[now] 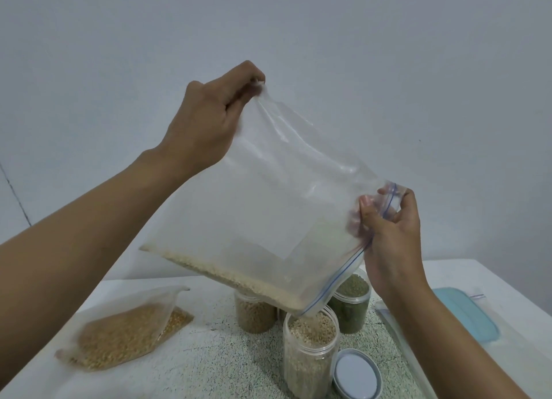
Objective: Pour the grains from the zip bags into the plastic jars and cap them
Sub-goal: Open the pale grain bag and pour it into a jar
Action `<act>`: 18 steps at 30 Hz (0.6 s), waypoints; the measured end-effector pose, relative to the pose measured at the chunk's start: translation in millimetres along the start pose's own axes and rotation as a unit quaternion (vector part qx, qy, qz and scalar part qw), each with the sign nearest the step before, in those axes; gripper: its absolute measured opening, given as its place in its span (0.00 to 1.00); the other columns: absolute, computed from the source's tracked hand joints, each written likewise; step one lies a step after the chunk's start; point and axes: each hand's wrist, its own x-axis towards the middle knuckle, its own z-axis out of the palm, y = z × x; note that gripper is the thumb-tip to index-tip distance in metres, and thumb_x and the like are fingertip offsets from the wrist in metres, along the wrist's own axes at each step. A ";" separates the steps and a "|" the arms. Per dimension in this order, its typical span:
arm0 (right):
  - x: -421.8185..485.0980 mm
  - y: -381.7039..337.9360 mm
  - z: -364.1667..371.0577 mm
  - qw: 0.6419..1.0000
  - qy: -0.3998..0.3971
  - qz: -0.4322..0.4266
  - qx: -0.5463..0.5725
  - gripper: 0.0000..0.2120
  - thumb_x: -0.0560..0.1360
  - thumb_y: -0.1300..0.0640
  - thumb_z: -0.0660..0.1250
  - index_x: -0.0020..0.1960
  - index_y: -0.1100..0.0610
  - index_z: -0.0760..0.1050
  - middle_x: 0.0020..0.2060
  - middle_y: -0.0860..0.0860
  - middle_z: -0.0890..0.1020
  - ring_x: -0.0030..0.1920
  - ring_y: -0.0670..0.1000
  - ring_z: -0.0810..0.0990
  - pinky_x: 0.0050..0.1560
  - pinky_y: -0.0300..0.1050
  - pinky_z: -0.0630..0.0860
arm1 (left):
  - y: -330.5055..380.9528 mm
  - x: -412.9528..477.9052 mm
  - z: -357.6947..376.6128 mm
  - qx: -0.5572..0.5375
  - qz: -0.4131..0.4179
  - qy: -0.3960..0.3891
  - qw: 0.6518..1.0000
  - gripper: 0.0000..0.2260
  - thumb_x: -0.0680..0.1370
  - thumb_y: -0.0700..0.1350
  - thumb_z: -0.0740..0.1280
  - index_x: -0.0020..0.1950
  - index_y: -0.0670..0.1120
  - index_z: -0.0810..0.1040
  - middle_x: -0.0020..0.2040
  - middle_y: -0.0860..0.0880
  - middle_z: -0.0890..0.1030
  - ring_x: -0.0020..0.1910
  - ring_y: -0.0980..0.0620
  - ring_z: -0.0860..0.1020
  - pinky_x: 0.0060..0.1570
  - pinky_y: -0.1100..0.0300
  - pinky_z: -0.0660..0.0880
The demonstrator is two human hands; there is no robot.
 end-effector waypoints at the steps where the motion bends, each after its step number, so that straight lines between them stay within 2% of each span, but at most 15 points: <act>1: -0.7 0.8 -0.1 1.000 0.002 -0.003 -0.007 0.12 0.81 0.67 0.64 0.51 0.51 0.68 0.36 0.47 0.79 0.33 0.47 0.77 0.33 0.38 0.76 | 1.2 0.7 1.5 -0.001 0.001 -0.008 1.000 0.07 0.86 0.42 0.59 0.57 0.44 0.76 0.31 0.61 0.73 0.31 0.46 0.66 0.31 0.61 0.63; 5: -2.5 4.9 -2.0 1.000 0.018 0.001 -0.020 0.11 0.82 0.66 0.64 0.52 0.50 0.68 0.37 0.46 0.79 0.33 0.45 0.77 0.33 0.38 0.76 | 7.8 4.6 5.7 -0.010 0.018 -0.030 0.999 0.07 0.86 0.44 0.59 0.56 0.46 0.76 0.33 0.55 0.73 0.30 0.46 0.66 0.33 0.58 0.65; 8: -3.2 5.6 -2.9 0.999 0.028 0.005 -0.015 0.12 0.82 0.66 0.63 0.52 0.50 0.67 0.38 0.46 0.79 0.33 0.45 0.76 0.34 0.37 0.76 | 11.0 7.3 8.7 -0.015 0.013 -0.040 0.999 0.07 0.86 0.44 0.59 0.55 0.46 0.76 0.31 0.55 0.71 0.30 0.47 0.66 0.33 0.59 0.65; 12: -3.5 4.9 -4.7 0.999 0.043 0.008 -0.005 0.12 0.82 0.66 0.64 0.51 0.50 0.66 0.35 0.45 0.79 0.31 0.45 0.75 0.33 0.37 0.76 | 14.1 8.5 10.6 -0.025 0.010 -0.042 0.999 0.07 0.86 0.44 0.60 0.55 0.46 0.77 0.30 0.56 0.71 0.30 0.47 0.67 0.35 0.55 0.67; 16: -6.1 7.3 -7.1 0.998 0.058 0.004 -0.023 0.12 0.82 0.67 0.63 0.53 0.52 0.65 0.36 0.48 0.78 0.31 0.46 0.74 0.33 0.37 0.74 | 14.2 4.5 16.9 -0.044 0.008 -0.060 0.997 0.06 0.85 0.42 0.61 0.56 0.45 0.78 0.40 0.50 0.80 0.32 0.46 0.72 0.38 0.53 0.72; 18: -6.0 7.3 -7.4 0.997 0.068 0.002 -0.019 0.11 0.82 0.67 0.63 0.55 0.54 0.65 0.36 0.47 0.78 0.30 0.45 0.74 0.33 0.37 0.74 | 14.7 4.9 19.5 -0.045 0.002 -0.053 0.998 0.06 0.85 0.43 0.62 0.55 0.45 0.78 0.40 0.51 0.80 0.32 0.47 0.72 0.37 0.55 0.72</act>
